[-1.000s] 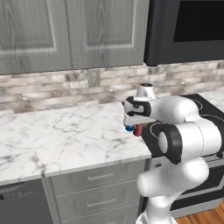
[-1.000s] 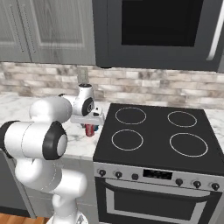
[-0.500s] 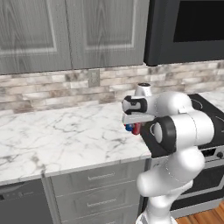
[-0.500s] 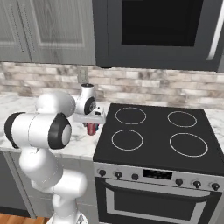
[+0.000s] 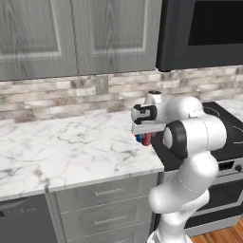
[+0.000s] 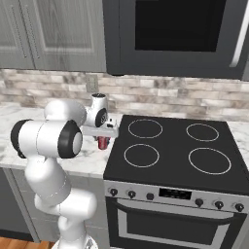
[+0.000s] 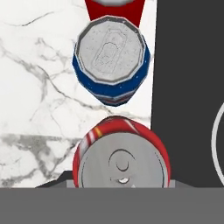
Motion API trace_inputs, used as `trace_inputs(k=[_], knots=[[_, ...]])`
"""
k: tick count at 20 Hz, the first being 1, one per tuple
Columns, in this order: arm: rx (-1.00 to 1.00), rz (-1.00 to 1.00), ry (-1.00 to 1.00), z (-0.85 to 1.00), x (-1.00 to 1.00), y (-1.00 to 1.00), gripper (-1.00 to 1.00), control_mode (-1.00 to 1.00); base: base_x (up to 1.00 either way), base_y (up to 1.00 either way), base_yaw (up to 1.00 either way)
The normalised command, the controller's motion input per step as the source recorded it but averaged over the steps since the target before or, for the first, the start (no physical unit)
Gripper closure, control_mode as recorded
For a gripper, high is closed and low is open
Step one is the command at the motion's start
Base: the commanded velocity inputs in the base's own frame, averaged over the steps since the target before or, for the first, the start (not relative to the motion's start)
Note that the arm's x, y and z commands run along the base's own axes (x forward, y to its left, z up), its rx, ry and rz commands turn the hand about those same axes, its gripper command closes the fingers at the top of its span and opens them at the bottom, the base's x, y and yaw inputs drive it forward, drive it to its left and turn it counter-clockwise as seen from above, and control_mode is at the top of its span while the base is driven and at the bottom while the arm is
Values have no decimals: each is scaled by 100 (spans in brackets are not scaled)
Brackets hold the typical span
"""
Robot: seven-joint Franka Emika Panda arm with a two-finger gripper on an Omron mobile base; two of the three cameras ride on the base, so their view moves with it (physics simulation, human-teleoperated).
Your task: Four empty soda cans are scattered around the kitchen. Gather all the cans and cluster them next to the stove for recycling.
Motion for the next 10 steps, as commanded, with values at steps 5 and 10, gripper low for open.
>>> trace_inputs(k=[5, 10], knots=[[0, 1, 0, -12, 14, 0, 100, -100, 0, 0, 0], [0, 1, 0, -10, 13, 0, 100, -100, 0, 0, 0]])
